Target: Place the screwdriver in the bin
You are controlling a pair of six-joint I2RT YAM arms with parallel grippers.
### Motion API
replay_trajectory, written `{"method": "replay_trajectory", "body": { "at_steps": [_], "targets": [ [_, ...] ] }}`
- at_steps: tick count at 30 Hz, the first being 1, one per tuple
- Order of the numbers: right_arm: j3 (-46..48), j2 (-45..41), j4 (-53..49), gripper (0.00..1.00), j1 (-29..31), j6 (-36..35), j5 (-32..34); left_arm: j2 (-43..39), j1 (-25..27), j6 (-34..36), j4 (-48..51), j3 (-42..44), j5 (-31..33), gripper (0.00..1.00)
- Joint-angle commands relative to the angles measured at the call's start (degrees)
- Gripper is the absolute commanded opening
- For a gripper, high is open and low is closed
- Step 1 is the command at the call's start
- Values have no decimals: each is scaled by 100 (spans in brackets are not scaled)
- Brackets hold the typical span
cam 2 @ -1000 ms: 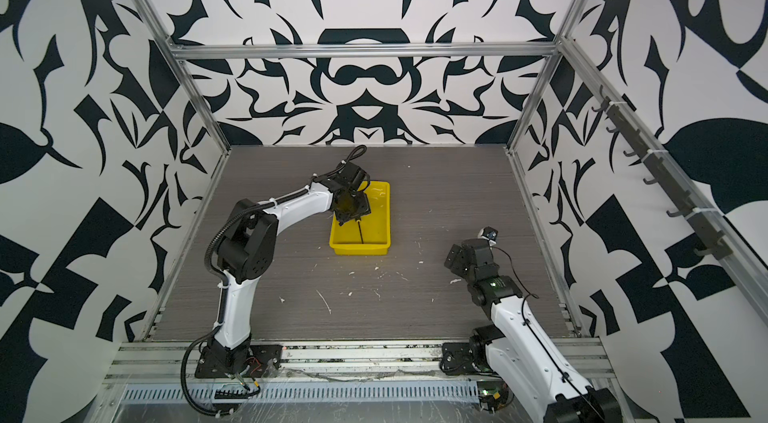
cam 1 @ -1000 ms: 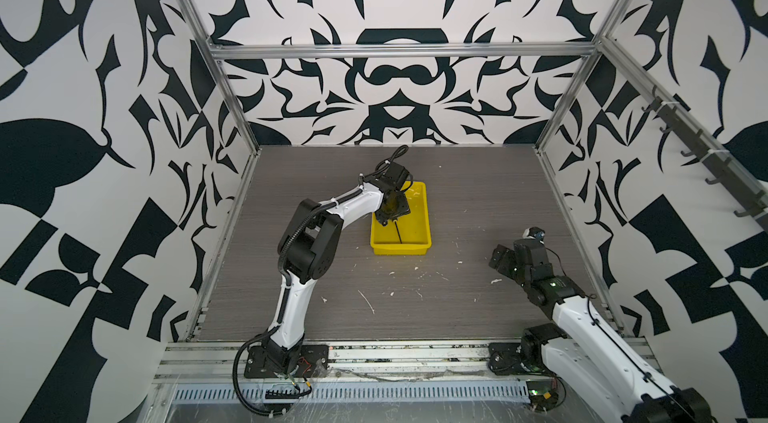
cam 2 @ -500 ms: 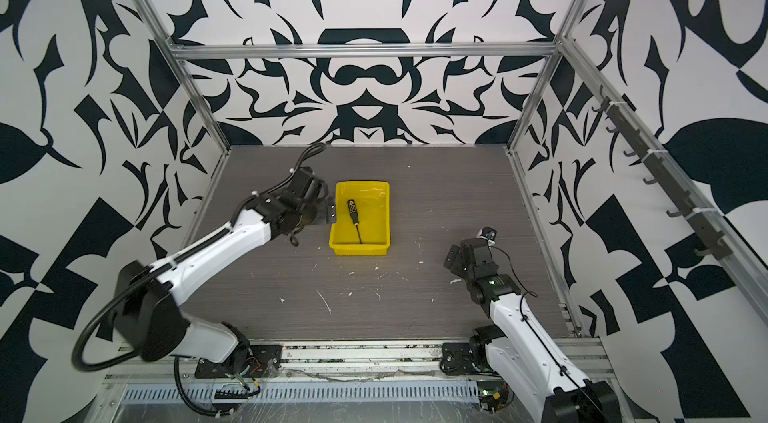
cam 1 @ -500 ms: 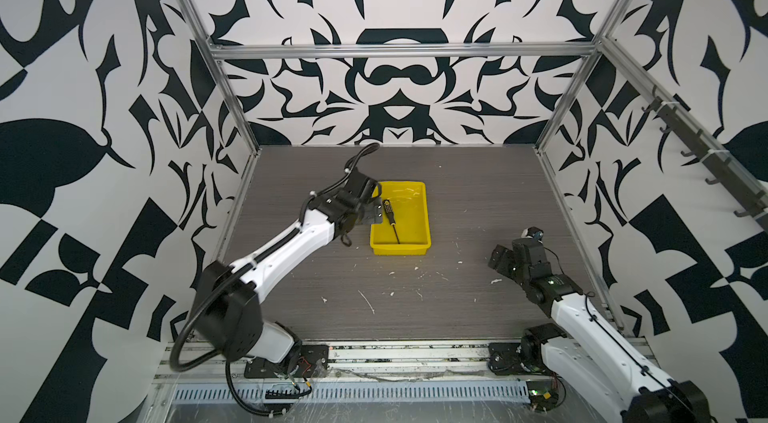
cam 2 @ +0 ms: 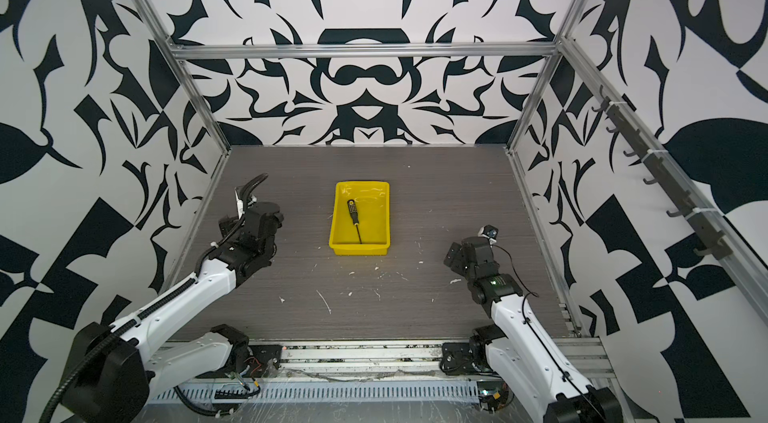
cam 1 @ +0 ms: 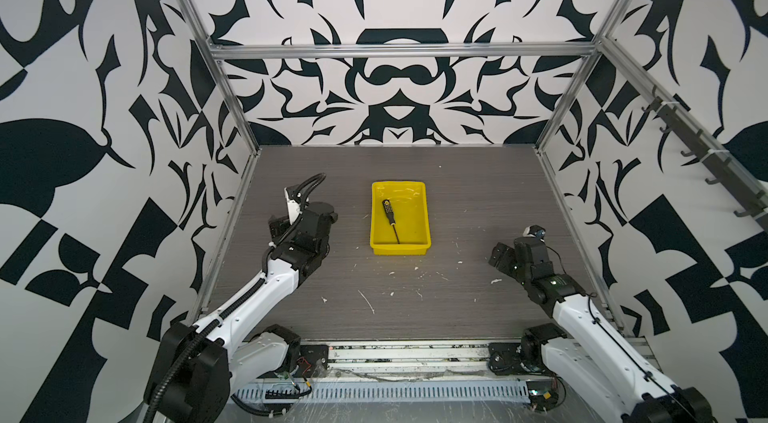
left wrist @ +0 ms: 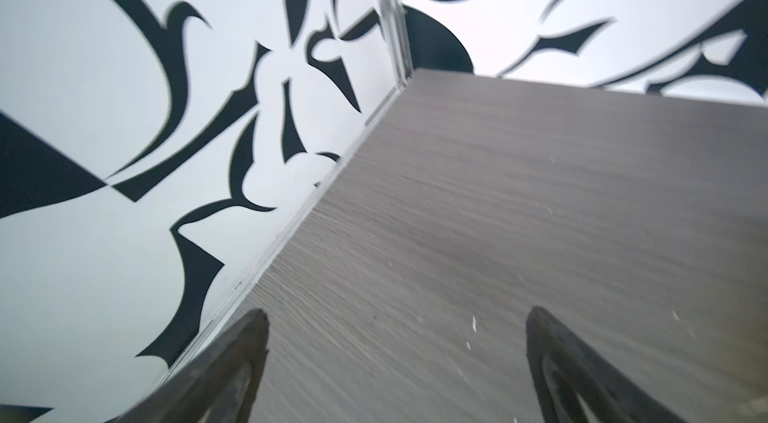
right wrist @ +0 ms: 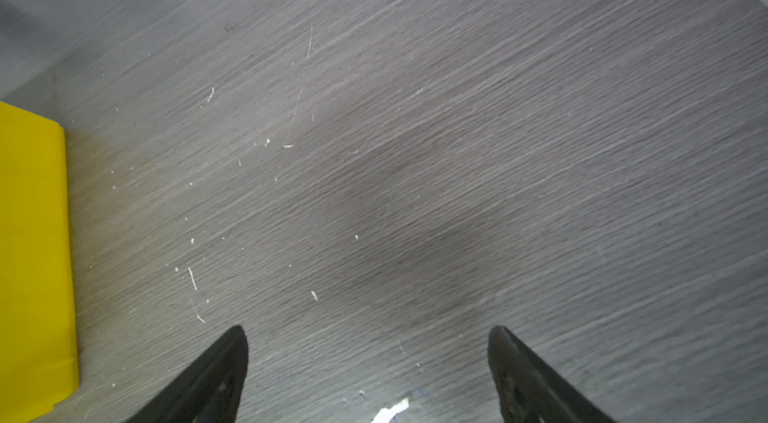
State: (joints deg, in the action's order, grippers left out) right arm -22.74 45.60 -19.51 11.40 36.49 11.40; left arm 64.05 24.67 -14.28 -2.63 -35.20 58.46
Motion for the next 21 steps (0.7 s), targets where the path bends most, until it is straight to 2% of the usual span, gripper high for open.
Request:
{"method": "replay_trajectory", "body": {
  "at_steps": [1,3,5,8,10,12,15,18,21],
  "targets": [
    [-470,187,76,92,25,-166,282,387,-267,765,-1844,372,545,100],
    [-586,382,286,90,28,-449,946,573,-279,901,-2051,425,662,99],
    [-573,566,932,89,20,-1020,1534,680,-320,1110,-2328,538,656,99],
    [-349,902,2441,87,21,-2234,2058,731,-494,1771,-3038,962,309,100],
    [-147,1247,3462,85,20,-2753,2337,753,-714,1868,-3174,1188,-25,99],
    [11,1604,4306,84,21,-3049,2426,767,-883,1628,-3228,1270,-114,100],
    [85,2283,5331,86,15,-3539,2309,700,-1075,1562,-3565,1473,-626,100],
    [-159,3021,5496,89,19,-3513,2269,734,-1397,1458,-4171,1782,-1475,99],
    [-370,3502,5582,96,21,-3507,2211,1008,-1641,1272,-4716,1998,-1881,99]
  ]
}}
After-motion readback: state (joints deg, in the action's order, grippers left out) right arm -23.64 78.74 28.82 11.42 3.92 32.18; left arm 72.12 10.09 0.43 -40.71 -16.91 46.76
